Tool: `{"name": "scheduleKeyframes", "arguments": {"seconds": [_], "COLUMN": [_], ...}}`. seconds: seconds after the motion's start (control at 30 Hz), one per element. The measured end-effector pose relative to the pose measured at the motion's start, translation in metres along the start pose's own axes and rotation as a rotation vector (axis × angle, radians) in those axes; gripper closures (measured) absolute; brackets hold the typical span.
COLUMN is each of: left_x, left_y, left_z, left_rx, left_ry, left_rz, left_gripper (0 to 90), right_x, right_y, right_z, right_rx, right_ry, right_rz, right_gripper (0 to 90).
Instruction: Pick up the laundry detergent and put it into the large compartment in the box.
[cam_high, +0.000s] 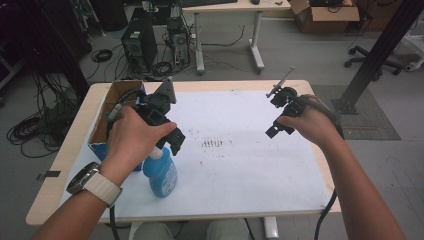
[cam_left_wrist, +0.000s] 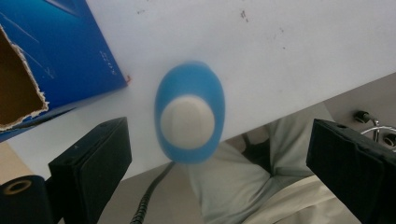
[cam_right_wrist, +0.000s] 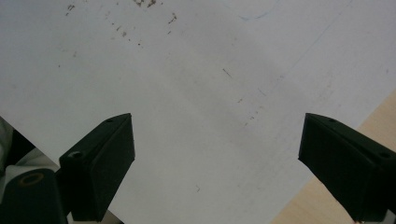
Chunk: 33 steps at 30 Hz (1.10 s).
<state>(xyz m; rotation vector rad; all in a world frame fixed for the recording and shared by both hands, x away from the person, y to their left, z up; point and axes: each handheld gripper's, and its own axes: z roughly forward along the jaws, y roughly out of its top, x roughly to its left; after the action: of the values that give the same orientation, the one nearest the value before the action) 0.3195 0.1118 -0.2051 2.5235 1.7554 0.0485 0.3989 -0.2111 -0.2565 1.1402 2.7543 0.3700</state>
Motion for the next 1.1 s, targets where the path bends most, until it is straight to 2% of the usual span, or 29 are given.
{"name": "scheduleKeyframes", "arguments": {"seconds": [0.17,0.3,0.4,1.1], "left_x": [0.004,0.006,0.008,0.014], "left_y": [0.0,0.0,0.0,-0.002], "left_z": [0.008,0.012,0.017,0.047], "left_rx": [0.001,0.002,0.009,0.034], "left_ry": [0.013,0.002,0.009,-0.01], "left_rz": [-0.002,-0.003,-0.012,-0.004], "left_gripper": [7.1,6.6,6.7,6.9], "right_x": [0.001,0.0,0.0,0.003], "right_y": [0.001,0.002,0.001,0.004], "right_z": [0.001,0.002,0.003,0.009], "right_rx": [0.002,0.004,0.005,0.02], "right_ry": [0.0,0.001,0.001,0.003], "right_rz": [-0.005,-0.004,-0.003,-0.009], "right_gripper": [10.4,10.4,10.4,10.7]}}
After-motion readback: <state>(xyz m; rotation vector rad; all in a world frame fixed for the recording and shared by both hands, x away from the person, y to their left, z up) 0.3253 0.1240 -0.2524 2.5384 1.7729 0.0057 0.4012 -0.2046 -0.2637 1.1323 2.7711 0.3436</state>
